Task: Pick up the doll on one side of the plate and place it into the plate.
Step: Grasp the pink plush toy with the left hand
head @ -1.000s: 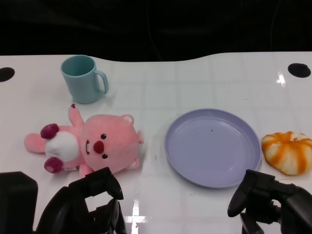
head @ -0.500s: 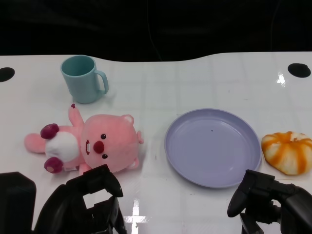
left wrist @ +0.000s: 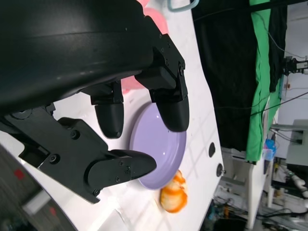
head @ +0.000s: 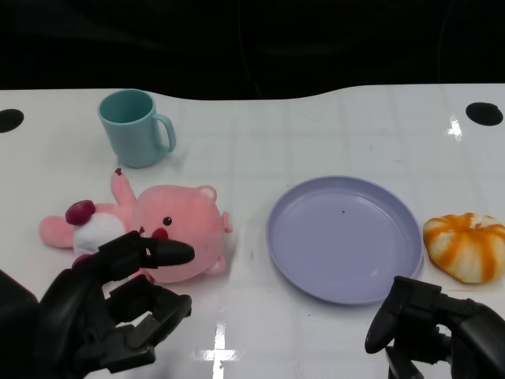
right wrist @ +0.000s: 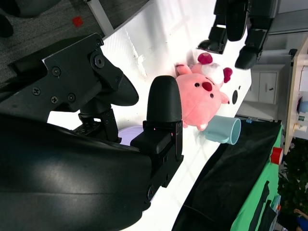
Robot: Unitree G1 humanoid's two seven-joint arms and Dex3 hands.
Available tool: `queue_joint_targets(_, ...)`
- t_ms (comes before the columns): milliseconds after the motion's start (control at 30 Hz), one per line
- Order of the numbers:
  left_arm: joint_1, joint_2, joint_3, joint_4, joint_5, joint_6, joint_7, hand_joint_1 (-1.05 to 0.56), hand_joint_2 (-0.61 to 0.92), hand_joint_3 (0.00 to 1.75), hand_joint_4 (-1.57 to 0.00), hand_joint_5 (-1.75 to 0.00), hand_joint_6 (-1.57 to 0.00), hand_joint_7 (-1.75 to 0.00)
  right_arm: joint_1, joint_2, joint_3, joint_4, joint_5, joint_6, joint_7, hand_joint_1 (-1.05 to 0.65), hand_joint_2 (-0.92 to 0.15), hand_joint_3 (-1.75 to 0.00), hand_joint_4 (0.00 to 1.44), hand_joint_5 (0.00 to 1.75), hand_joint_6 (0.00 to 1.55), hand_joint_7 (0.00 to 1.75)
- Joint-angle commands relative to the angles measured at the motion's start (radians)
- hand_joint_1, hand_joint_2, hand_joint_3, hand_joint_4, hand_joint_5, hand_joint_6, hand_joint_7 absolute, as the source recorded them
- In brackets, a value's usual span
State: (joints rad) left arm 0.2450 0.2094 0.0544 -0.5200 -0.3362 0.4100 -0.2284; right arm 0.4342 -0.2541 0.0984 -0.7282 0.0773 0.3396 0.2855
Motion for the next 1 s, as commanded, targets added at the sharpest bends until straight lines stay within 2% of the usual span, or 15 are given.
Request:
queue_joint_targets(33, -0.024, 0.068, 0.010, -0.004, 0.072, -0.086, -0.039, -0.41, 0.91, 0.13, -0.26, -1.10, -0.48, -0.38, -0.003, -0.003, -0.003, -0.006, 0.013, 0.005, 0.000, -0.07, -0.61, -1.19, 0.61, 1.75, 0.53, 1.54)
queue_joint_targets(167, -0.038, 0.109, 0.006, 0.014, 0.165, -0.174, -0.044, -0.51, 0.92, 0.06, -0.25, -1.02, -0.46, -0.27, -0.005, -0.002, -0.001, -0.010, 0.013, 0.012, -0.003, -0.07, -0.61, -1.18, 0.62, 1.75, 0.53, 1.54)
queue_joint_targets(367, -0.077, 0.165, 0.019, 0.043, 0.293, -0.235, -0.033, -0.51, 0.92, 0.02, -0.19, -0.89, -0.43, -0.15, -0.008, -0.001, -0.002, -0.005, 0.018, 0.014, -0.003, -0.07, -0.60, -1.19, 0.62, 1.75, 0.54, 1.54)
queue_joint_targets(533, -0.120, 0.246, 0.015, 0.068, 0.454, -0.278, -0.029, -0.53, 0.92, 0.02, -0.12, -0.82, -0.41, -0.10, -0.008, -0.003, -0.002, -0.005, 0.015, 0.011, -0.002, -0.06, -0.60, -1.19, 0.62, 1.75, 0.54, 1.54)
queue_joint_targets(600, -0.136, 0.279, 0.008, 0.073, 0.523, -0.286, -0.029, -0.54, 0.92, 0.03, -0.11, -0.80, -0.40, -0.09, -0.007, -0.004, -0.002, -0.005, 0.015, 0.011, -0.002, -0.07, -0.60, -1.18, 0.62, 1.75, 0.54, 1.54)
queue_joint_targets(733, -0.166, 0.328, -0.005, 0.082, 0.647, -0.299, -0.032, -0.57, 0.92, 0.02, -0.10, -0.62, -0.38, -0.02, -0.004, -0.001, -0.003, -0.004, 0.017, 0.009, -0.003, -0.06, -0.61, -1.17, 0.62, 1.75, 0.54, 1.53)
queue_joint_targets(1000, -0.233, 0.395, -0.064, 0.106, 0.881, -0.270, -0.057, -0.62, 0.92, 0.01, -0.07, -0.51, -0.31, 0.00, 0.001, -0.002, -0.004, 0.001, 0.014, -0.005, -0.001, -0.08, -0.62, -1.16, 0.61, 1.75, 0.54, 1.52)
